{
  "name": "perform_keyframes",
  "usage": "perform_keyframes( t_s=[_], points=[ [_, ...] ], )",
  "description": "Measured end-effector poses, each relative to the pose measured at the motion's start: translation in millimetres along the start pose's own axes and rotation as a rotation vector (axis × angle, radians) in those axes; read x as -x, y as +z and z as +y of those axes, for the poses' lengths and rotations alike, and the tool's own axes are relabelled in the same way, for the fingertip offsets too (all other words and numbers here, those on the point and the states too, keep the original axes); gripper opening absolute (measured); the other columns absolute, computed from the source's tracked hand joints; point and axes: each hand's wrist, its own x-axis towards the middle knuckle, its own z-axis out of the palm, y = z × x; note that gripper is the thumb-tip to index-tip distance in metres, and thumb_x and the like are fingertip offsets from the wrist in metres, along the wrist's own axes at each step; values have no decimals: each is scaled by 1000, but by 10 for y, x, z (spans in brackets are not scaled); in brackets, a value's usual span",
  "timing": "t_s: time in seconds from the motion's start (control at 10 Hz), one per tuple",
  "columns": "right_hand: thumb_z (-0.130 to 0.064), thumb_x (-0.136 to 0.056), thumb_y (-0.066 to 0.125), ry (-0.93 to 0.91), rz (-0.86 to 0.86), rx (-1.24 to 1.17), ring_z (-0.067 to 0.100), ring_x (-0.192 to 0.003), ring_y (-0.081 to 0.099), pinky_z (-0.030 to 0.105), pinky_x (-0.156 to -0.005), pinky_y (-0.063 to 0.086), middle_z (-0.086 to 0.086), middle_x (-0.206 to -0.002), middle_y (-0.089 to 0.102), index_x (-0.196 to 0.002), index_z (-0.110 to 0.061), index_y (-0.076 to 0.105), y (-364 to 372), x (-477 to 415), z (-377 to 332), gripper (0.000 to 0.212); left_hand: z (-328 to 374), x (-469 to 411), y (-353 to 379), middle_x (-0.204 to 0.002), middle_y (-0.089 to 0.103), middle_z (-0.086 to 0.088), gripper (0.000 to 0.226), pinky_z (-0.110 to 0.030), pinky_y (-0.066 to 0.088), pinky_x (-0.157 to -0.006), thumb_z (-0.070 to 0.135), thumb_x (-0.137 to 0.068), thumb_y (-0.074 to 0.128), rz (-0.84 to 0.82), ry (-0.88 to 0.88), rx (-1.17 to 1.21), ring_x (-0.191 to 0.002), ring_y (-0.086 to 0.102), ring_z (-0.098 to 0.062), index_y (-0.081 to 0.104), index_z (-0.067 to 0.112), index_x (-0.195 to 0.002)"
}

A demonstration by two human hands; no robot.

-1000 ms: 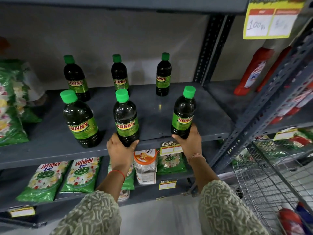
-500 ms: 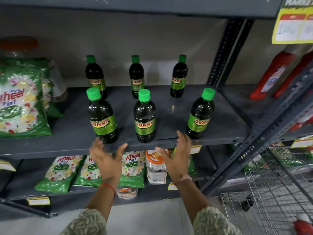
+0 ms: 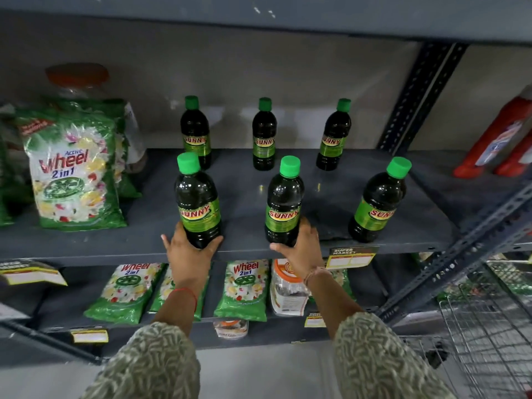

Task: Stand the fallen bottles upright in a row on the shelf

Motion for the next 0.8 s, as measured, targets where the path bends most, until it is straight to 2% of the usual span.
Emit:
perform_keyframes(
  t_s=[0.1, 0.2, 0.3, 0.5, 0.7, 0.8],
  points=[
    [-25, -63, 81, -2, -18, 16, 30, -114, 41, 33, -96, 35, 18, -116, 52, -123, -6, 41, 31, 10, -32, 75, -119, -52, -144, -112, 66, -18, 67, -42, 7, -118, 28, -61, 83, -4, -7, -18, -110, 56, -39, 51, 5, -116],
    [-26, -63, 81, -5, -19, 32, 31, -114, 41, 34, -95, 35, 19, -117, 52, -123, -5, 41, 55, 22, -50, 76, -179, -79, -252, -116, 64, -17, 69, -49, 28, -113, 31, -61, 82, -7, -37, -5, -118, 50, -41, 49, 11, -117],
    [-27, -63, 80, 4, -18, 36, 31, -114, 42, 34, -96, 36, 18, -116, 52, -123, -7, 41, 56, 33, -61, 75, -196, -80, -329, -115, 63, -17, 70, -48, 49, -90, 33, -59, 83, -32, -66, 11, -111, 55, -38, 48, 15, -118],
    [-27, -62, 80, 24, -23, 23, 28, -111, 43, 32, -91, 35, 7, -106, 50, -117, -9, 43, 45, 45, -69, 69, -240, -80, -370, -119, 63, -16, 74, -47, 51, -92, 31, -62, 82, -92, -70, 4, -110, 58, -35, 46, 14, -124],
    [-28, -62, 80, 48, -44, 43, 28, -115, 42, 34, -95, 36, 13, -116, 54, -121, -9, 41, 25, 30, -96, 73, -207, -97, -414, -126, 58, -19, 84, -50, 49, -92, 34, -64, 80, -169, -78, -59, -115, 54, -40, 36, 12, -132],
    [-32, -62, 81, 1, 21, 0, 30, -125, 34, 39, -103, 32, 14, -130, 46, -132, -9, 33, 42, 153, -105, 88, -196, -5, -422, -150, 28, -21, 105, -52, 27, -113, 45, -68, 73, -163, -35, -76, -138, 28, -38, 10, 9, -144]
  ],
)
